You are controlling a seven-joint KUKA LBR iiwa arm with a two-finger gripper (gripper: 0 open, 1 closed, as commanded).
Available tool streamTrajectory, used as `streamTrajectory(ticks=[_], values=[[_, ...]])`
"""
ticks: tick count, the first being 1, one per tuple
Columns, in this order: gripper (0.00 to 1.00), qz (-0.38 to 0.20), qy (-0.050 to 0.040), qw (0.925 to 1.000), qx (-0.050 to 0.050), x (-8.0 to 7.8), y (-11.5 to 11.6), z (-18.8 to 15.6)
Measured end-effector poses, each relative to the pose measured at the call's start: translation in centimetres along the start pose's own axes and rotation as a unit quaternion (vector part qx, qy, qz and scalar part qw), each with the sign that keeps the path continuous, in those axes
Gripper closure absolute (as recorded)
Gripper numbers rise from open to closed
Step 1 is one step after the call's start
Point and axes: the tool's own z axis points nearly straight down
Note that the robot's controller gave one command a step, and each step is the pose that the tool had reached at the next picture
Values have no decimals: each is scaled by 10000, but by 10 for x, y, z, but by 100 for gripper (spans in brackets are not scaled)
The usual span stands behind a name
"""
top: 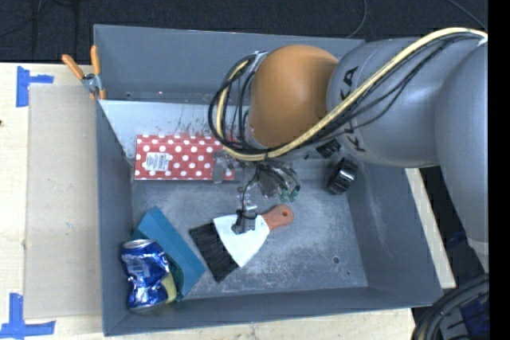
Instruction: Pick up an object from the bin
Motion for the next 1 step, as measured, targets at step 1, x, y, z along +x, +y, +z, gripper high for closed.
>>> streamTrajectory(ticks=[1], values=[[0, 6, -6, 10000, -1, 0, 0, -1]])
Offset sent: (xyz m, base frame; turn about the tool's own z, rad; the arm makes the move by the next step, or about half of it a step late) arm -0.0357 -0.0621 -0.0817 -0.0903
